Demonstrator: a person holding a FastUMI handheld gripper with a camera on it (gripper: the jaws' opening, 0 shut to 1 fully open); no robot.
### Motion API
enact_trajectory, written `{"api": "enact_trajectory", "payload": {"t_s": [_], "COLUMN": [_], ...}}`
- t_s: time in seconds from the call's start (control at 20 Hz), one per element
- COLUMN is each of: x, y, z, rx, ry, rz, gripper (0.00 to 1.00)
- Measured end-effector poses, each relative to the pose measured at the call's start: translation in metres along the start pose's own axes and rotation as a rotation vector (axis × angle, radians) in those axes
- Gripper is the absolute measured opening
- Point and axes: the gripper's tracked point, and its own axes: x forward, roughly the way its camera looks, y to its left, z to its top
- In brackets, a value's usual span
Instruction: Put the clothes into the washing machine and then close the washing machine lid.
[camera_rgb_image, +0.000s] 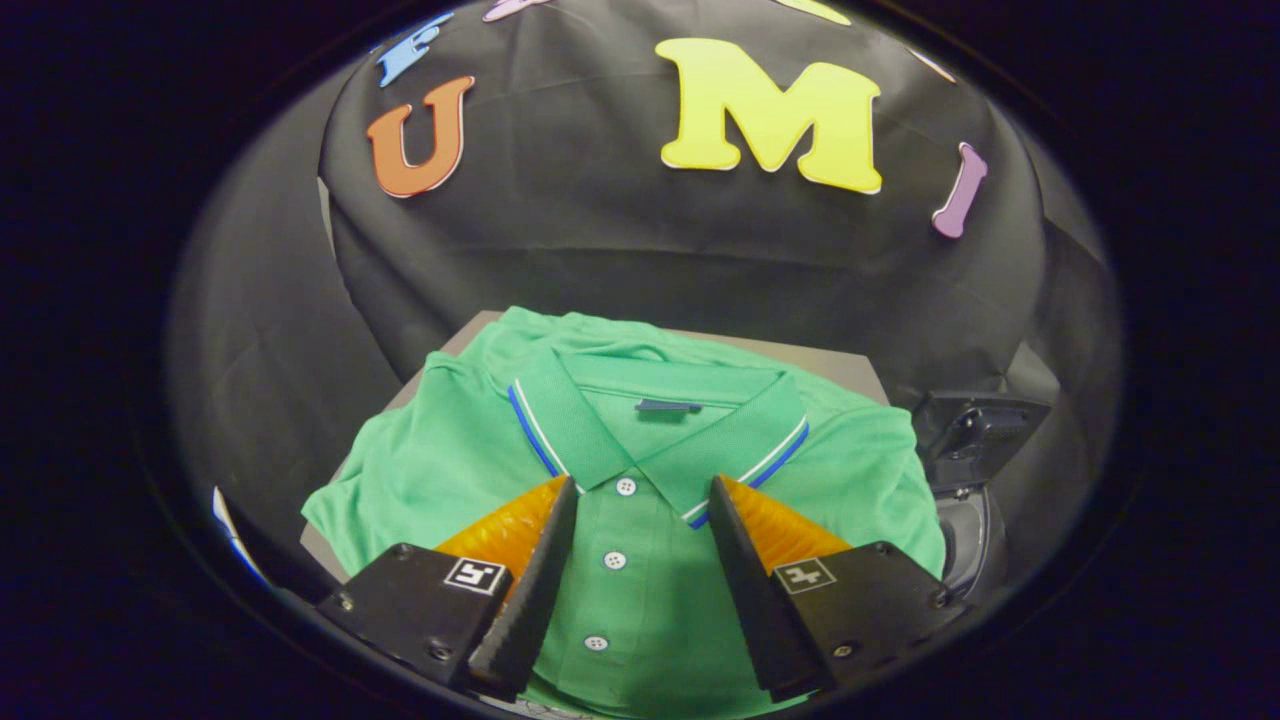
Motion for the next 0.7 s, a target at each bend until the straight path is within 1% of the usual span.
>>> {"api": "enact_trajectory", "payload": {"t_s": [0.15,0.25,0.4,0.45,0.5,0.6,0.7], "x": [-0.001,-0.003,-0.006,-0.009,-0.012,-0.017,-0.025], "y": [-0.001,-0.001,-0.001,-0.002,-0.003,-0.005,-0.009], "z": [0.002,0.000,-0.004,-0.006,-0.006,-0.007,-0.010], "rx": [-0.003,0.009,0.002,0.017,0.029,0.012,-0.009], "ry": [-0.003,-0.019,-0.004,0.009,0.015,0.010,-0.014], "rz": [0.023,0.031,0.076,0.100,0.120,0.148,0.160], "gripper": [0.78,0.42,0.22,0.20,0.15,0.09,0.08]}}
